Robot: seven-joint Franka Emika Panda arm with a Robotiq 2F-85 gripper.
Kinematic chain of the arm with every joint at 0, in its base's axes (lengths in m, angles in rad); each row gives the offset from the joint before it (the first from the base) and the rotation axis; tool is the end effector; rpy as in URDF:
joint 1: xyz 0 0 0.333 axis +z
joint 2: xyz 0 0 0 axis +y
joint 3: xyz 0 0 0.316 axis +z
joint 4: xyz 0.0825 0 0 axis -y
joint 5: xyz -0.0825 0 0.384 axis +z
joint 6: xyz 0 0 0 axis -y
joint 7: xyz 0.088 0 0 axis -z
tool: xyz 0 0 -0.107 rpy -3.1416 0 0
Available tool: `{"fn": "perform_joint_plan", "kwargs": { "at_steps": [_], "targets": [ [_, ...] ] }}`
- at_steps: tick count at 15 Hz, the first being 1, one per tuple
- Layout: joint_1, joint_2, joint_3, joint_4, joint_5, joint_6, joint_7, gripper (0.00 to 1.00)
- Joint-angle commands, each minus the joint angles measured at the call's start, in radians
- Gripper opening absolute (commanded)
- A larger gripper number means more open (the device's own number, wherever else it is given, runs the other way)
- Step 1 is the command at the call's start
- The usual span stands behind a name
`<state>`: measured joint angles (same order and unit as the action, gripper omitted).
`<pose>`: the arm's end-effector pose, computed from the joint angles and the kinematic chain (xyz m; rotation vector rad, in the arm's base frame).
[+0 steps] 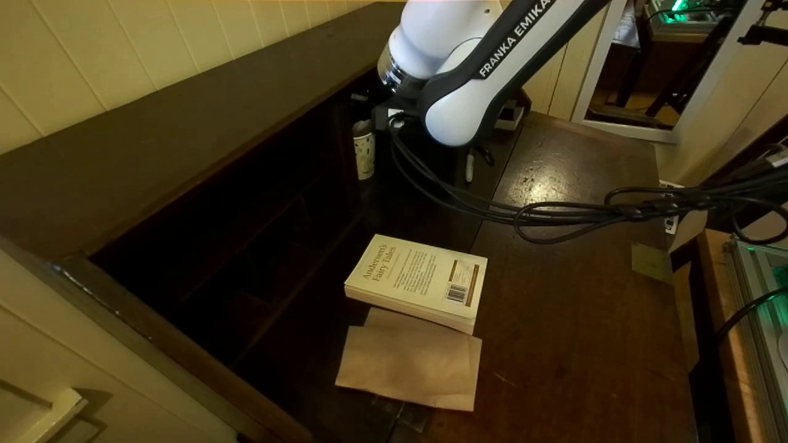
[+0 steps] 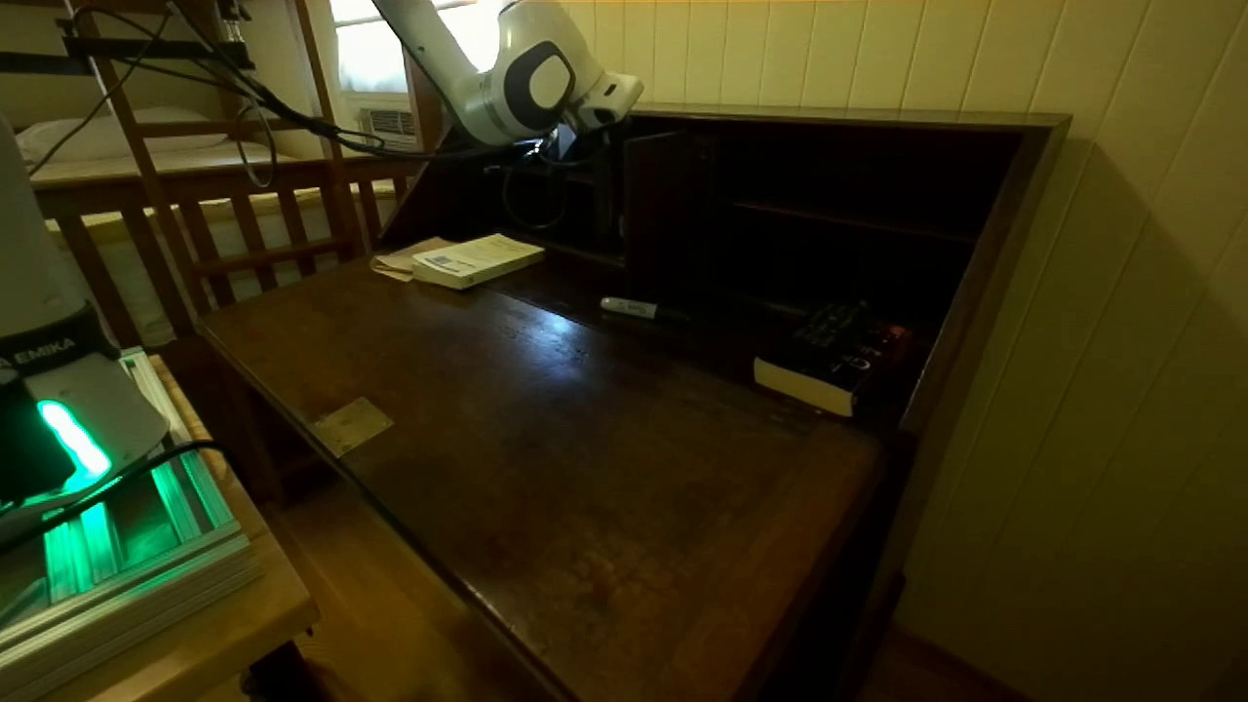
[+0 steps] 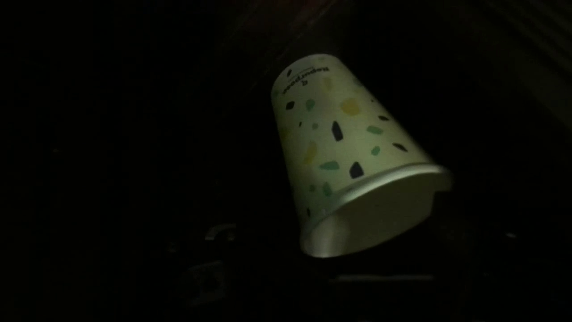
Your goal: Remove the marker from the cup, then put the cup in the cabinet and close the cabinet door
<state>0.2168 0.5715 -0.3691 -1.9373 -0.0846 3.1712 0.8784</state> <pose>0.6673 -0.0675 0.2832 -2.6491 1.1506 -1.0760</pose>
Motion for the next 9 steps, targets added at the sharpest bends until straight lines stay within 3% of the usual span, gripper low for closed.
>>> {"fn": "perform_joint_plan", "kwargs": {
  "at_steps": [1, 4, 9],
  "targets": [
    [0.089, -0.035, -0.083, -0.054, -0.028, 0.076, -0.009, 0.96],
    [0.143, -0.039, -0.137, -0.086, -0.026, 0.115, -0.034, 0.97],
    [0.181, -0.077, -0.161, -0.139, -0.035, 0.118, -0.082, 0.96]
  ]
}}
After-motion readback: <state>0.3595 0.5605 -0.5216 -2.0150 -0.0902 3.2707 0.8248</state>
